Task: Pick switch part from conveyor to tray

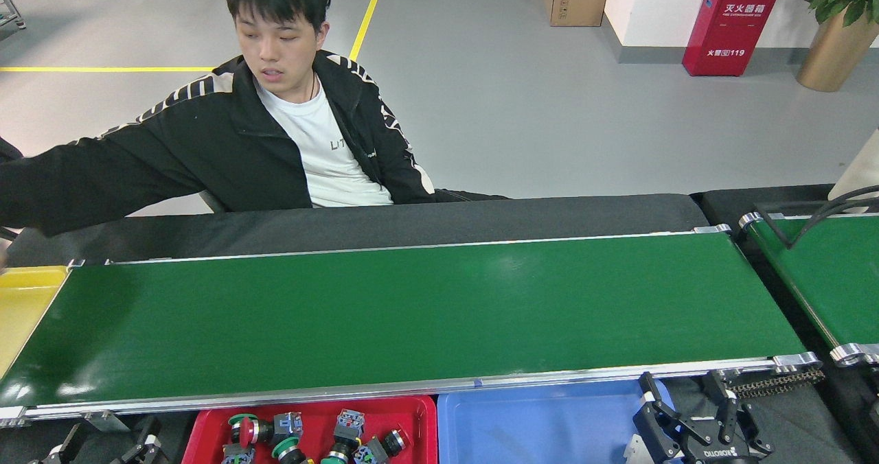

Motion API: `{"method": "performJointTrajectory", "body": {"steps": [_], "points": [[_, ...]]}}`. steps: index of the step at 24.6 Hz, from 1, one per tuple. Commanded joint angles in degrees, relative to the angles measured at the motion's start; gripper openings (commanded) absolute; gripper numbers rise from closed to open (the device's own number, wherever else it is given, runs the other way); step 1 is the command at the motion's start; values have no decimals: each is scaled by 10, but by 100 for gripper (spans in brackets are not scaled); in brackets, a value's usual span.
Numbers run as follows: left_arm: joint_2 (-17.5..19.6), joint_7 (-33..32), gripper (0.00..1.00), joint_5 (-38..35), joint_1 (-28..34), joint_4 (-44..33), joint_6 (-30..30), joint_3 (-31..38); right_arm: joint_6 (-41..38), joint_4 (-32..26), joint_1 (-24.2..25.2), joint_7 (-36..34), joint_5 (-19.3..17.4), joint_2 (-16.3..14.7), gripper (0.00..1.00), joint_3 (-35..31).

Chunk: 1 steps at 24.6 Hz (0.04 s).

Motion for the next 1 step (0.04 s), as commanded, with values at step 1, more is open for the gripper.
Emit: {"method": "performJointTrajectory", "body": {"steps": [1], "points": [[1,6,99,3,-1,-6,-1,4,-6,-9,-2,-9,0,-2,100,-4]]}}
